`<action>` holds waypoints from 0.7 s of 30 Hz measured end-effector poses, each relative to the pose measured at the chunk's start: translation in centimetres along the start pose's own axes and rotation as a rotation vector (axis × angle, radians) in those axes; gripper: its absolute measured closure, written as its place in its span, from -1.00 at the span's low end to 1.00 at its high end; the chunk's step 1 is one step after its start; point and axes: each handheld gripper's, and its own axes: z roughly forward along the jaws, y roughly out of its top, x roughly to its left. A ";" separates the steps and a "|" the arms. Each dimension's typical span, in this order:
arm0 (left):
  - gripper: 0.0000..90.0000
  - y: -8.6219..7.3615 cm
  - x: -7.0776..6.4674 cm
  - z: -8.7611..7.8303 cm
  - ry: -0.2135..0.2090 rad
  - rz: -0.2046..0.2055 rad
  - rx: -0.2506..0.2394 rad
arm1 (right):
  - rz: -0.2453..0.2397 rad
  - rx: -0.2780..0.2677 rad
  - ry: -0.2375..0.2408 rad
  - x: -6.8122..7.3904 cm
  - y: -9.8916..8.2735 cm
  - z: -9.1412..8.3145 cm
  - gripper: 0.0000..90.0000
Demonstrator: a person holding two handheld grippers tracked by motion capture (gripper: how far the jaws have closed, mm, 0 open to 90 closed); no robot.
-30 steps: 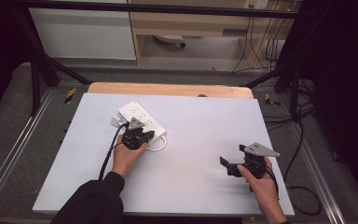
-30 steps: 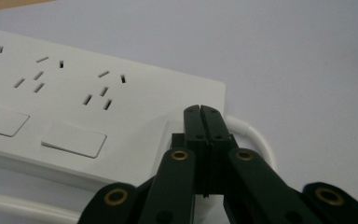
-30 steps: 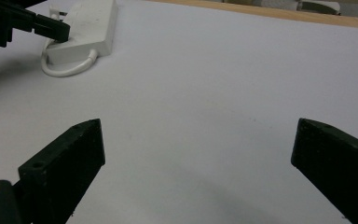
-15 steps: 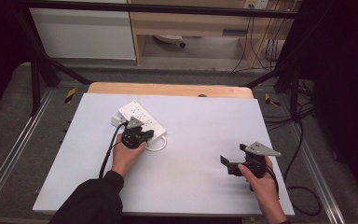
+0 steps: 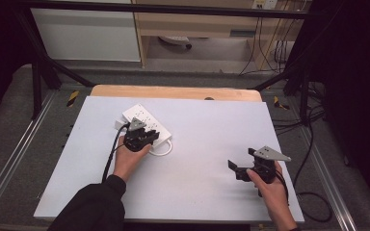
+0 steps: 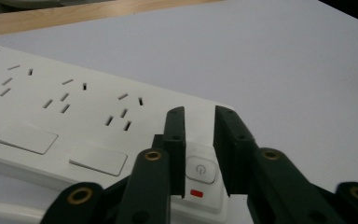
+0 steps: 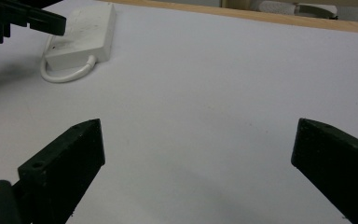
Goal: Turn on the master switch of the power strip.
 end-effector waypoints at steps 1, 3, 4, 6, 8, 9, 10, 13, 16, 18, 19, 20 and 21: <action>0.55 0.0 0.1 -0.1 0.002 -0.002 -0.003 | 0.000 0.001 0.000 0.0 0.0 0.0 -0.93; 0.39 0.1 0.3 -0.2 0.005 -0.020 -0.019 | 0.000 -0.001 0.000 0.0 0.0 0.0 -0.93; 0.31 0.2 0.4 -0.3 0.006 -0.022 -0.023 | 0.002 -0.002 0.000 0.0 0.0 0.0 -0.93; 0.15 0.3 0.5 -0.5 0.010 -0.027 -0.037 | 0.002 -0.002 -0.002 -0.1 0.0 0.0 -0.93; 0.03 0.3 0.6 -0.6 0.012 -0.038 -0.044 | 0.001 0.002 0.000 0.0 0.0 0.0 -0.93; -0.01 0.4 0.7 -0.7 0.011 -0.046 -0.045 | -0.002 0.002 0.000 0.0 0.0 0.1 -0.93; -0.05 0.4 0.7 -0.7 0.010 -0.049 -0.047 | -0.003 0.001 0.001 0.0 0.0 0.1 -0.93; -0.23 0.6 0.7 -0.9 0.013 -0.061 -0.054 | -0.004 0.002 0.001 0.0 0.0 0.1 -0.93; -0.52 0.8 0.7 -1.0 0.025 -0.066 -0.045 | -0.003 0.002 0.002 0.1 0.0 0.1 -0.93; -0.63 1.0 0.7 -1.1 0.034 -0.069 -0.050 | -0.004 0.000 0.002 0.1 0.0 0.1 -0.93; -0.68 1.1 0.7 -1.2 0.033 -0.075 -0.053 | -0.004 0.001 0.001 0.1 0.0 0.1 -0.93; -0.72 1.2 0.7 -1.2 0.032 -0.076 -0.054 | -0.002 0.002 0.001 0.1 0.0 0.1 -0.94; -0.75 1.3 0.7 -1.3 0.030 -0.075 -0.057 | -0.002 0.001 0.001 0.1 0.0 0.1 -0.94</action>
